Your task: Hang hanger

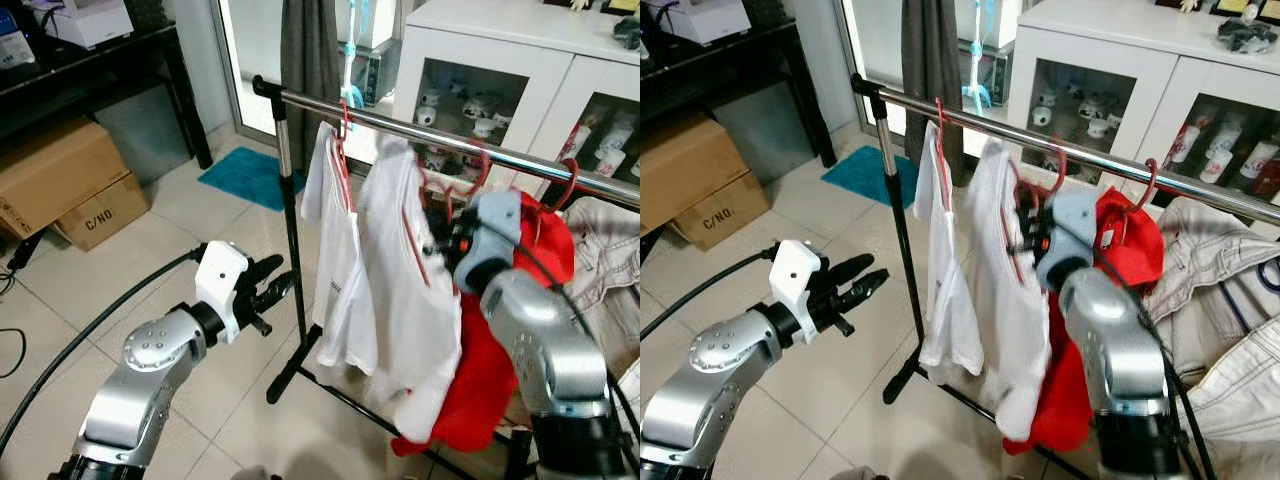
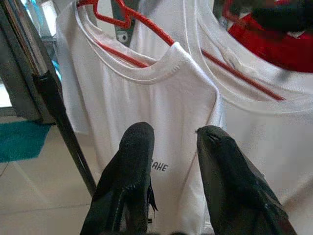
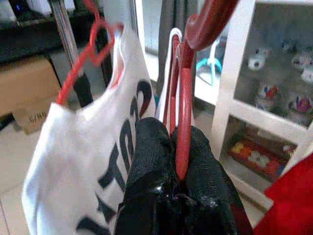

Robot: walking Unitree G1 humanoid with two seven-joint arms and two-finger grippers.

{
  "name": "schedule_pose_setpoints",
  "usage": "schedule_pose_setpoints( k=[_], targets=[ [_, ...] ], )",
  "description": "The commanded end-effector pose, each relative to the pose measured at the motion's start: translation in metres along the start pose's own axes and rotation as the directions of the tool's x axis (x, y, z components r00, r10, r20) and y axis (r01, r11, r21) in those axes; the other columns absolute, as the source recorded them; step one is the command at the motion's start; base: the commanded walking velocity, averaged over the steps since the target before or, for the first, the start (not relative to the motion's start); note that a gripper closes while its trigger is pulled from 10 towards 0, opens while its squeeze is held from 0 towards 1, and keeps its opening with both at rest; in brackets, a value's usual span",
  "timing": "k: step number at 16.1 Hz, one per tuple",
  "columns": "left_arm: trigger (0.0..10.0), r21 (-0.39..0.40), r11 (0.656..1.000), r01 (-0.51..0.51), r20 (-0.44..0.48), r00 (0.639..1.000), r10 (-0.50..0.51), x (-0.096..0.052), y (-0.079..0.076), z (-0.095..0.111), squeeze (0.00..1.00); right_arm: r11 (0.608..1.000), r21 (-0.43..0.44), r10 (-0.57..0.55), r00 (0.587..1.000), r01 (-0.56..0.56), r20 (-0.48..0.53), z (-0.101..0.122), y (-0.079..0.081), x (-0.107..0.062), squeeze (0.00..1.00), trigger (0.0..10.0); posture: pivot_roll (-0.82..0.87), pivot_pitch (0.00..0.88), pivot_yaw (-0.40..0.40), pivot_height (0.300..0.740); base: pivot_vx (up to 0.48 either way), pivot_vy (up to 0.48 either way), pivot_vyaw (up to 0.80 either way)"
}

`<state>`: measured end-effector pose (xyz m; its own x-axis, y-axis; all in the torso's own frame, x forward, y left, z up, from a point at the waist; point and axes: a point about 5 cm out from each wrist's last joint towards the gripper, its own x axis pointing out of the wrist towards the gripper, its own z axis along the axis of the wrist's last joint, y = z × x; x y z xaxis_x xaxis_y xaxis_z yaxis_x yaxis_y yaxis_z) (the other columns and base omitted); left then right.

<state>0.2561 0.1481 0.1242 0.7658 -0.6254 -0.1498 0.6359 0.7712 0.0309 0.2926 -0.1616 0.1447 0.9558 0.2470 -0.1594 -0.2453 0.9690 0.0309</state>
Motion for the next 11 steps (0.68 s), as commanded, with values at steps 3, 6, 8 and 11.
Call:
schedule_pose_setpoints(
  k=[3,6,8,11],
  targets=[
    [10.0,0.0,1.0,-0.023,-0.012,1.0,0.023,0.0,0.003,-0.001,0.0,1.0,0.008,-0.009,1.0,0.009,0.009,-0.002,0.01,-0.005,0.0,0.0,-0.02,0.0,0.031,0.74,-0.268,0.0,0.0],
    [10.0,-0.007,1.0,-0.02,-0.019,1.0,0.02,0.001,0.002,-0.003,0.0,1.0,0.016,-0.013,1.0,0.013,0.001,-0.006,0.014,-0.007,0.0,0.0,-0.03,0.0,0.033,0.74,-0.275,0.0,0.0],
    [10.0,-0.002,1.0,-0.021,-0.017,1.0,0.02,0.002,0.003,-0.002,0.0,1.0,0.015,-0.015,1.0,0.015,-0.013,-0.009,0.015,-0.006,0.0,0.0,-0.02,0.0,0.017,0.74,-0.287,0.0,0.0],
    [10.0,0.002,1.0,-0.028,-0.02,0.999,0.028,0.0,0.005,-0.002,0.0,1.0,0.01,0.01,1.0,-0.009,-0.021,-0.011,0.019,-0.009,0.0,0.0,-0.02,0.0,0.02,0.74,-0.279,0.0,0.0]
  ],
)
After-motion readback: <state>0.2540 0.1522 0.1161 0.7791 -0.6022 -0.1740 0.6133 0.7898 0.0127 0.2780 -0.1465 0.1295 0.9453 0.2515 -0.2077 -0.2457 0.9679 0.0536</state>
